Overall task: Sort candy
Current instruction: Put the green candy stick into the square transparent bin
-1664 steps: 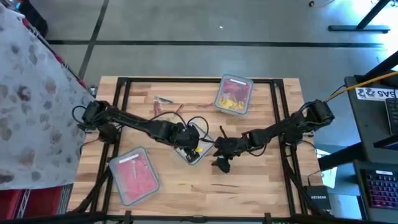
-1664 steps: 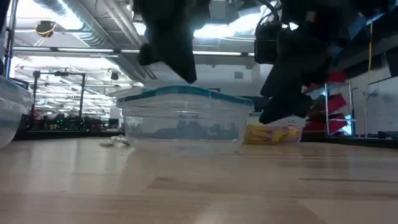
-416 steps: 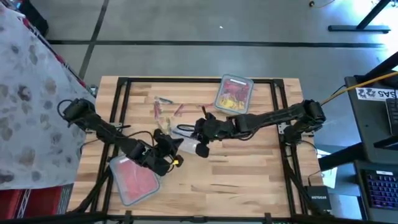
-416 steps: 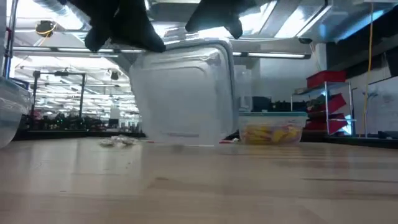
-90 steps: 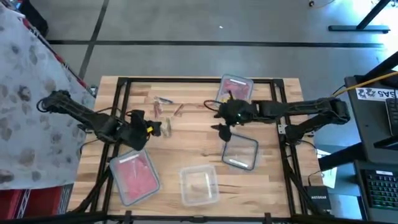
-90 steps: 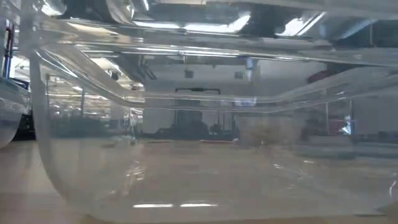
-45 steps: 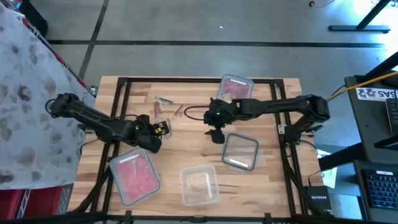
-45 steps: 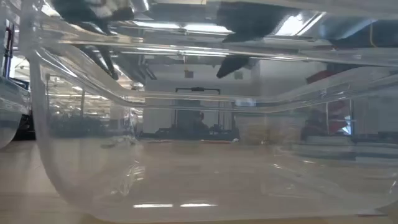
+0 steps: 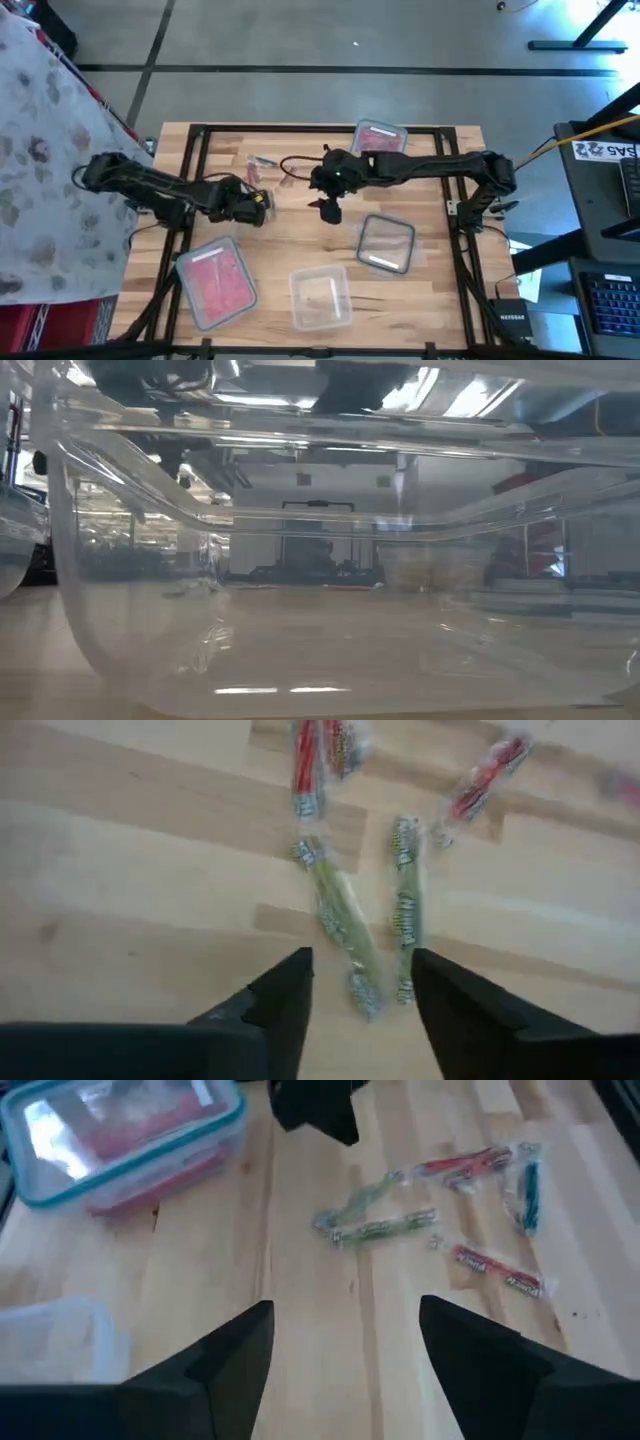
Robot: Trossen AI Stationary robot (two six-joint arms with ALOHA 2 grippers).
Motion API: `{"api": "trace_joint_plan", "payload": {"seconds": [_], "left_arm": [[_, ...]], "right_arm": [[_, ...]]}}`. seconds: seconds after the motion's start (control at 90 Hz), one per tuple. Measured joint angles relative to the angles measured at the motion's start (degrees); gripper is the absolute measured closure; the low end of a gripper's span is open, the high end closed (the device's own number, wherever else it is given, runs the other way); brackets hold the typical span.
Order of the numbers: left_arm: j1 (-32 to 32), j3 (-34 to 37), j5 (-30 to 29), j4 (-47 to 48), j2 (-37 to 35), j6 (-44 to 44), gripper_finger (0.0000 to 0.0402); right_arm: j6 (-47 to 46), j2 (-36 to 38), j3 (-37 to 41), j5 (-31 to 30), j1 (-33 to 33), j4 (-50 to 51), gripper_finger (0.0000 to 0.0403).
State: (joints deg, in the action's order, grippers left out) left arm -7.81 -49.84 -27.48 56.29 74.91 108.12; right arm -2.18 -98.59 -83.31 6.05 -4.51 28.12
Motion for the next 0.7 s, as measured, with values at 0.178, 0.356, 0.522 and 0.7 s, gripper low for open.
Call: {"api": "trace_joint_plan", "payload": {"seconds": [0.178,0.356,0.522,0.7], "left_arm": [[3.7,0.0,3.1,-0.3,0.1,-3.6,0.0199],[7.7,0.0,4.6,-0.9,0.9,-8.4,0.0183],[12.2,0.0,8.1,-3.8,4.6,-14.7,0.0182],[15.7,0.0,12.8,-6.6,10.7,-18.5,0.0182]], "right_arm": [[-3.9,0.0,0.0,0.0,0.0,2.8,0.0164],[-4.1,0.0,0.3,-0.6,0.0,5.4,0.0164],[-5.1,0.0,0.5,-0.5,0.0,6.6,0.0164],[-5.1,0.0,0.5,-0.5,0.0,6.5,0.0164]]}}
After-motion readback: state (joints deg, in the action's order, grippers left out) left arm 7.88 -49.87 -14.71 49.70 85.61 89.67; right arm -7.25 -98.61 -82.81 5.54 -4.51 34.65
